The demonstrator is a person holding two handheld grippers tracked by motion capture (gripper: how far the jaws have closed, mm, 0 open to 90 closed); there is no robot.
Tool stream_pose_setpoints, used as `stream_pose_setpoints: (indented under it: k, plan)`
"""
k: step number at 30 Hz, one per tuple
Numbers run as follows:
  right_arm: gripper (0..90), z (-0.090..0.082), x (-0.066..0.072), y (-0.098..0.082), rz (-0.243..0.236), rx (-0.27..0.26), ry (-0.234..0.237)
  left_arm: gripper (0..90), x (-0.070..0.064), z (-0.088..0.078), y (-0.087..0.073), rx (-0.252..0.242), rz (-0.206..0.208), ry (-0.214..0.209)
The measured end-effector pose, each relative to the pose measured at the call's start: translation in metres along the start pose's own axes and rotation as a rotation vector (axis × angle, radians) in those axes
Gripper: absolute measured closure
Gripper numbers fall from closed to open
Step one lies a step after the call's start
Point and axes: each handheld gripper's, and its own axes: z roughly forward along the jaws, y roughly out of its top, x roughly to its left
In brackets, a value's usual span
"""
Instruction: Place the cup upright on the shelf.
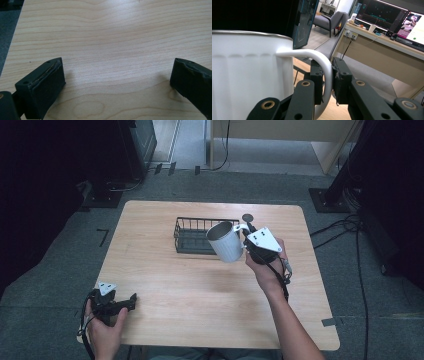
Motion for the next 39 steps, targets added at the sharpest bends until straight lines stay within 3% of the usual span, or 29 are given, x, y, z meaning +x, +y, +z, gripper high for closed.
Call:
stream_pose_setpoints:
  k: [20, 39]
  plan:
    - [79.9, 0.032, 0.004, 0.013, -0.003, -0.012, -0.014, 0.0, 0.0, 0.0, 0.0, -0.001, -0.001, 0.0]
    - [80.0, 0.075, 0.014, 0.019, -0.011, 0.007, -0.032, 0.0, 0.0, 0.0, 0.0, -0.001, -0.003, 0.0]
